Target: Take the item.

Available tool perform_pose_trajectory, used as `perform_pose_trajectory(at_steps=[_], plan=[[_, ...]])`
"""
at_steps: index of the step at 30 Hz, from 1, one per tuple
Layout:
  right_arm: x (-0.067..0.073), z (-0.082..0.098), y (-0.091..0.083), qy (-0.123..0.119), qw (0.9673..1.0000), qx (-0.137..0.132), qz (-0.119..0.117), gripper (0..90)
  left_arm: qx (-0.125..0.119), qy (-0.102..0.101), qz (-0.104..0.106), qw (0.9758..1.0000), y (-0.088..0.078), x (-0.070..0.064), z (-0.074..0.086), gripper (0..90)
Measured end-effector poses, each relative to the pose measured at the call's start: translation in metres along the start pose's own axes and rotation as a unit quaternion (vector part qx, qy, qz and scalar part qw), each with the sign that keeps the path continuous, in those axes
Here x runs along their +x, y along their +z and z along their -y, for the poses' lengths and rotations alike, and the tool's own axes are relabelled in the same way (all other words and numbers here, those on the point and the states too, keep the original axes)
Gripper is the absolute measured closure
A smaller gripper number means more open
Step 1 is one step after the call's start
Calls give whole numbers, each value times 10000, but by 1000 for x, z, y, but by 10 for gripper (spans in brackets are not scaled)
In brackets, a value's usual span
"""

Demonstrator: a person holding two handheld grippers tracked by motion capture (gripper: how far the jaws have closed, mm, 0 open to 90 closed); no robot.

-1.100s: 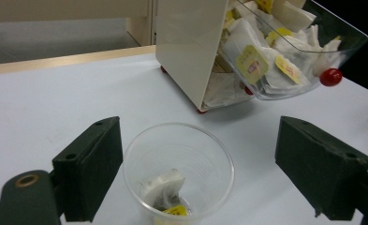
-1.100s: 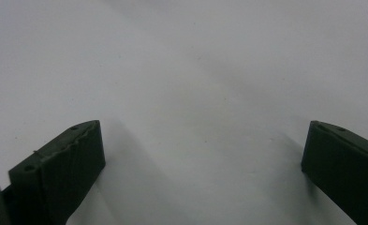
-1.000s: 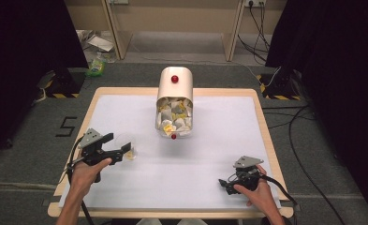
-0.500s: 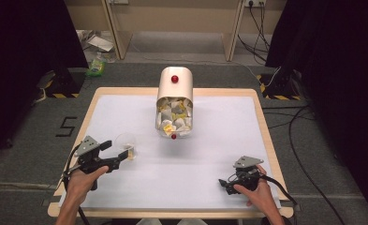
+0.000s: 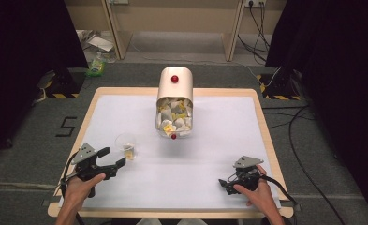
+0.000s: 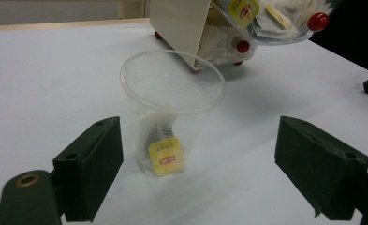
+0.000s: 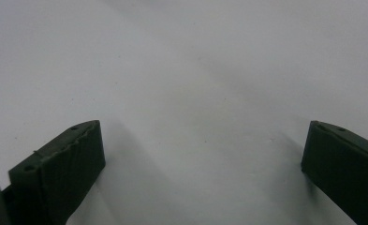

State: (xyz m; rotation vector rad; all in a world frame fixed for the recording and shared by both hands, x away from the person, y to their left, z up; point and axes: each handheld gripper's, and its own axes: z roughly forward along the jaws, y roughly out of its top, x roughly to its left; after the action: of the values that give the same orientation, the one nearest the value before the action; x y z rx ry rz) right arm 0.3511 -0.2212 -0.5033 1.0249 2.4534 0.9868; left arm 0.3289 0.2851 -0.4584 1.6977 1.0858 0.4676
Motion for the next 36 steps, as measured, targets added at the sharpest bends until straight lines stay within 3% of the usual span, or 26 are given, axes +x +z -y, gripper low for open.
perform_pose_trajectory(at_steps=[12, 23, 36], plan=[[0, 0, 0, -1, 10000, -1, 1, 1, 141, 136, -16, 9998, 6, -7, 16, 148], [0, 0, 0, 3, 10000, 5, -5, 1, 438, 191, -19, 9989, 16, -10, 37, 148], [0, 0, 0, 0, 10000, 0, -1, 1, 630, 305, -53, 9975, 16, -11, 44, 150]])
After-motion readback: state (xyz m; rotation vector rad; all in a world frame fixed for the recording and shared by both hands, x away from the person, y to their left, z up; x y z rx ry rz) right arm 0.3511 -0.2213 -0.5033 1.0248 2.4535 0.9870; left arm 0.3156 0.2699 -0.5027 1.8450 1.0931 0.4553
